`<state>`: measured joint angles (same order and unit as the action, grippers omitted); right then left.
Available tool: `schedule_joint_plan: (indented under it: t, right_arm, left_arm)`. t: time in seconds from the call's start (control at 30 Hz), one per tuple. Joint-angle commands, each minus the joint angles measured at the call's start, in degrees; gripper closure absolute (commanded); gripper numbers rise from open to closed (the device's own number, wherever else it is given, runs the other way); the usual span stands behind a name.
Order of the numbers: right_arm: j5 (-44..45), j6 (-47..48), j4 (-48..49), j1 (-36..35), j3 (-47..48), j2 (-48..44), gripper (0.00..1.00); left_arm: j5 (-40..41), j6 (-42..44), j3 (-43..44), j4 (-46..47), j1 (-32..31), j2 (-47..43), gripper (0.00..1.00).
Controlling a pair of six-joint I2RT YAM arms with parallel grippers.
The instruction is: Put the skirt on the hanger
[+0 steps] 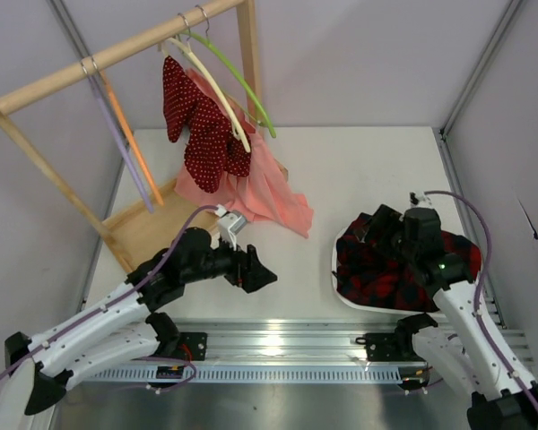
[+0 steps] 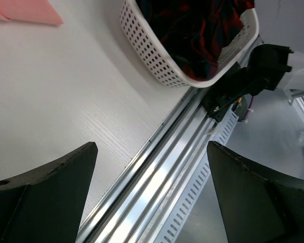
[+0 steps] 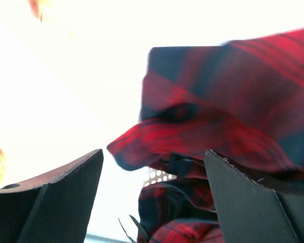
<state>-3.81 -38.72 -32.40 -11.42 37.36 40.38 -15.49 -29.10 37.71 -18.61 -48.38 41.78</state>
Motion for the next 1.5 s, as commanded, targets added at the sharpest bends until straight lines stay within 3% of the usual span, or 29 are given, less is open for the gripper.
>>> schedule_joint_plan:
  t: [0.0, 0.1, 0.3, 0.5, 0.73, 0.93, 1.07, 1.1, 1.17, 1.2, 1.47]
  right_arm:
    - [2.1, 11.6, 4.7, -7.0, 5.9, 4.7, 0.12]
    - [7.8, 17.9, 1.9, -13.9, 9.4, 8.8, 0.12]
    - [12.3, 21.4, -2.5, -19.9, 9.7, 11.6, 0.15]
    - [21.0, 19.0, -5.0, -20.7, 9.5, 11.6, 0.2]
    - [21.7, 20.7, 1.5, -21.2, 6.8, 16.7, 0.22]
    - [20.5, 23.2, 6.0, -21.7, 7.0, 21.8, 0.31]
    - [21.1, 24.0, 7.6, -21.7, 7.3, 25.5, 0.49]
    - [21.2, 24.0, 7.6, -21.7, 7.5, 26.0, 0.68]
    - [21.0, 23.9, 7.4, -21.7, 8.2, 26.6, 0.94]
    - [20.6, 23.5, 7.2, -21.7, 8.7, 26.4, 1.0]
    - [19.1, 20.8, 0.8, -21.7, 21.1, 15.1, 1.0]
  left_arm:
    - [4.8, -1.0, -1.2, 8.4, -1.4, 2.8, 0.05]
    - [5.8, -1.2, -2.0, 9.9, -1.4, 5.3, 0.04]
    - [8.1, -0.5, -1.6, 8.6, -1.4, 7.3, 0.02]
    - [9.2, 0.3, -2.2, 6.8, -1.4, 6.2, 0.01]
    - [9.8, 1.1, -2.0, 5.4, -1.4, 7.1, 0.01]
    - [10.4, 1.5, -1.9, 5.1, -1.4, 8.3, 0.0]
    - [10.7, 2.0, -1.4, 4.5, -1.4, 9.3, 0.0]
    - [10.8, 2.4, -1.2, 4.5, -1.4, 9.5, 0.01]
    - [10.7, 2.7, -0.8, 4.5, -1.4, 10.0, 0.0]
    - [10.4, 3.2, -0.3, 4.4, -1.4, 10.2, 0.0]
    - [5.5, 4.8, 1.2, 7.9, -1.4, 13.2, 0.0]
